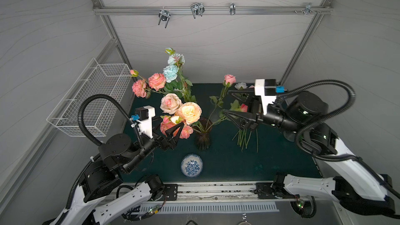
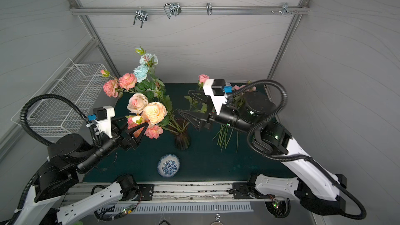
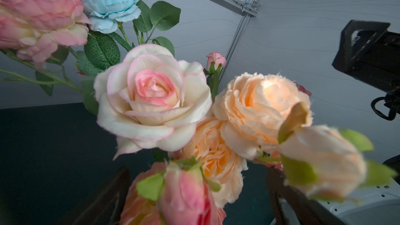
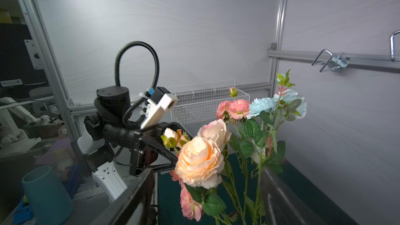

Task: Arrange flowers in a vase
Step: Move the vase to the middle-left of the table.

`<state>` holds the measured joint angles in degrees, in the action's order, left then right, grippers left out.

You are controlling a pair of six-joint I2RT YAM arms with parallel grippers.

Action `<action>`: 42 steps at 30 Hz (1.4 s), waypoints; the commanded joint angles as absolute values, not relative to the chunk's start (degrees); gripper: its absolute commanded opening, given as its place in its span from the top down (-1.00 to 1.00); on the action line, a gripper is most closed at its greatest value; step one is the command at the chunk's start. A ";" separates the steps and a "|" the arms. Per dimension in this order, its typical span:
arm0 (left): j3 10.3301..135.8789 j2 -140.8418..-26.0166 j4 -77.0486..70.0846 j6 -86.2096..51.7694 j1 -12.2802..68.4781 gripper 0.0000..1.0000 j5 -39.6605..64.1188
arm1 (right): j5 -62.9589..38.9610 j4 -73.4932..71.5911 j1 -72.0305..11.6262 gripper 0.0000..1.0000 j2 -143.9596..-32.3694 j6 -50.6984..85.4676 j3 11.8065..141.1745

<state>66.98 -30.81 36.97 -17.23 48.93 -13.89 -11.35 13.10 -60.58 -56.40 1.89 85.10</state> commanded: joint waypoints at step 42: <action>66.52 -14.16 46.05 -29.22 49.14 -0.67 -39.57 | 0.01 -12.47 -58.05 -0.91 -47.64 18.87 18.71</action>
